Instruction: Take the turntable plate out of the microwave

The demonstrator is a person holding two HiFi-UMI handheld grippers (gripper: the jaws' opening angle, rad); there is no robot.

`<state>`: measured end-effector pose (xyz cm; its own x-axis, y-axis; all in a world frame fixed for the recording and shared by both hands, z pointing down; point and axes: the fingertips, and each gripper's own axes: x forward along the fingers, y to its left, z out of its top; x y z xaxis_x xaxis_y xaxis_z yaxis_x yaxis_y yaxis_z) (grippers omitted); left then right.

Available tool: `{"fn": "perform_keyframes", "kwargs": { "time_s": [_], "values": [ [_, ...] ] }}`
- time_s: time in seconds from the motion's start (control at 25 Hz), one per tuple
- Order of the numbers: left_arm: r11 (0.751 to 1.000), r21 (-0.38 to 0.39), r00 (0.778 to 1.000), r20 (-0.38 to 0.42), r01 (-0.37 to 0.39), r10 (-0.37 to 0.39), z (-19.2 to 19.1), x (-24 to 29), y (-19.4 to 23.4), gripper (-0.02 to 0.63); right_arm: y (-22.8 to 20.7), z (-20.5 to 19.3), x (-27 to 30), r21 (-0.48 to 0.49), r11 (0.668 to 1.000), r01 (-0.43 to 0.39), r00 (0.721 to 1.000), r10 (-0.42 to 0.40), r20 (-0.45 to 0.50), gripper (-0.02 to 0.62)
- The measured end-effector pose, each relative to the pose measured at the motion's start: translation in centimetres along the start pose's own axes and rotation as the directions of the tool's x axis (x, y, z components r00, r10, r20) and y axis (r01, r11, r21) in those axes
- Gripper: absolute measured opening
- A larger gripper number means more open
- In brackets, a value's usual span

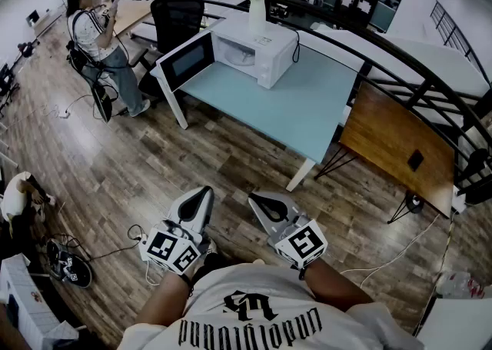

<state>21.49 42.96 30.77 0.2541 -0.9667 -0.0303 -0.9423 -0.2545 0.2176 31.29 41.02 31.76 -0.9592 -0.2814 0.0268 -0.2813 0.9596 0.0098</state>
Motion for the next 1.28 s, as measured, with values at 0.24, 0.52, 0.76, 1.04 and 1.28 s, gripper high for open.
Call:
{"fn": "perform_keyframes", "kwargs": {
  "time_s": [0.24, 0.52, 0.76, 1.04, 1.28],
  "values": [
    [1.0, 0.001, 1.0, 0.001, -0.006, 0.006, 0.3, -0.7, 2.7, 0.049, 0.2, 0.0, 2.3, 0.008, 1.0, 0.0, 1.0, 0.0, 0.002, 0.0],
    [1.0, -0.009, 1.0, 0.007, 0.01, -0.01, 1.1, -2.2, 8.0, 0.049, 1.3, -0.1, 7.4, 0.002, 1.0, 0.0, 0.999, 0.0, -0.032, 0.0],
    [0.998, -0.023, 0.998, 0.012, 0.065, -0.065, 3.3, -3.5, 14.8, 0.049, 2.9, 0.8, 14.9, -0.01, 1.0, 0.023, 0.999, -0.024, -0.045, 0.0],
    [0.992, -0.003, 0.992, -0.016, 0.126, -0.126, 5.4, -3.7, 21.4, 0.049, 3.4, 1.6, 21.8, -0.024, 0.997, 0.078, 0.997, -0.078, -0.027, 0.001],
    [0.99, -0.031, 0.989, -0.038, 0.14, -0.141, 4.8, -1.6, 24.6, 0.048, 1.0, 0.6, 24.4, -0.006, 0.993, 0.116, 0.992, -0.116, -0.042, 0.002]
  ]
}}
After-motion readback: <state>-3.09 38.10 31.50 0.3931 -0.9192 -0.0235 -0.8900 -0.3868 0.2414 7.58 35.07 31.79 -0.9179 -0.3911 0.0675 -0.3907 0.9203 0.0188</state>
